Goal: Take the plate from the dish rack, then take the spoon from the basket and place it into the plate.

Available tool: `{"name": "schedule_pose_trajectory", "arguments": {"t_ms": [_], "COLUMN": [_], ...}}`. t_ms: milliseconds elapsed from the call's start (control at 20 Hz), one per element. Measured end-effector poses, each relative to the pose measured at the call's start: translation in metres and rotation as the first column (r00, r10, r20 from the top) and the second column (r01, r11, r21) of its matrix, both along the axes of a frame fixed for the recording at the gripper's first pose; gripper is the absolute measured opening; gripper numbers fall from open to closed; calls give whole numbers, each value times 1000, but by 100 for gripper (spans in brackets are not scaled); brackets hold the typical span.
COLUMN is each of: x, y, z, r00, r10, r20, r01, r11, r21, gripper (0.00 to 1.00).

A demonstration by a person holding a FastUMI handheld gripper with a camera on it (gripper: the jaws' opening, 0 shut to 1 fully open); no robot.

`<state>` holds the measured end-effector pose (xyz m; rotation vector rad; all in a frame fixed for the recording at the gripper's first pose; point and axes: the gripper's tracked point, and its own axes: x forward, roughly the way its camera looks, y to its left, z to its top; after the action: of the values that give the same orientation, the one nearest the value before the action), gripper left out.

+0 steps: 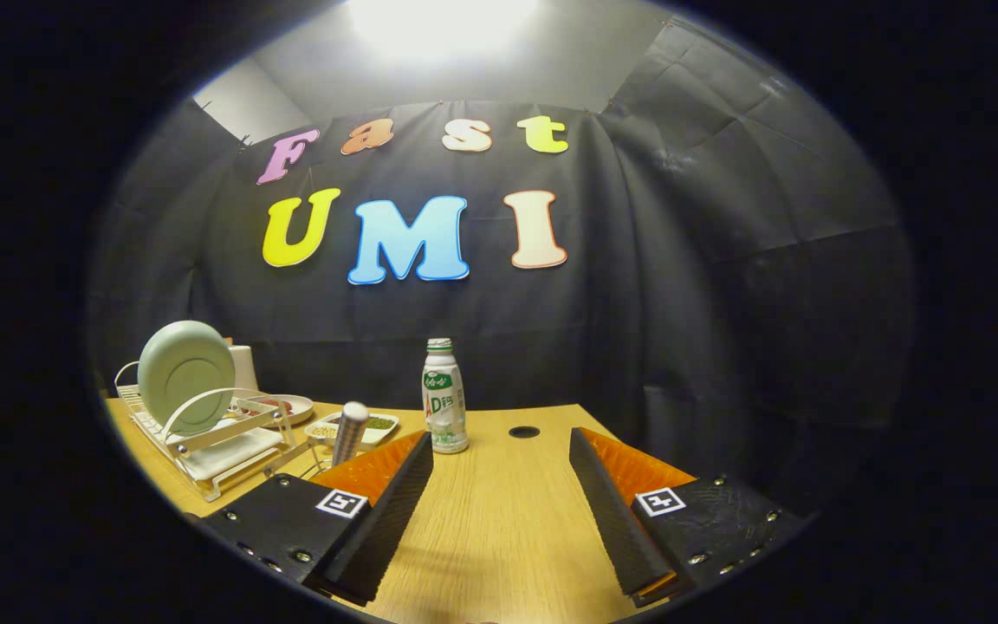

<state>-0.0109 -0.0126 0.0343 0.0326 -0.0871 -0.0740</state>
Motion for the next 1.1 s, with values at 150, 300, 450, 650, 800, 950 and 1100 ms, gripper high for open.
{"name": "schedule_pose_trajectory", "arguments": {"t_ms": [150,300,450,650,800,950,1100], "x": [-15,-31,-50,-82,-89,-89,-78], "y": [-11,-15,-8,26,65,114,169], "z": [23,49,75,115,142,163,178], "r00": [999,995,988,981,980,982,987], "r10": [-43,-95,-147,-182,-183,-163,-123], "r20": [-1,-29,-48,-74,-83,-95,-100], "r01": [43,94,145,178,179,159,120], "r11": [999,995,989,982,982,986,992], "r21": [1,-20,-38,-54,-55,-46,-34], "gripper": [97,97,97,97,96,97,97]}}
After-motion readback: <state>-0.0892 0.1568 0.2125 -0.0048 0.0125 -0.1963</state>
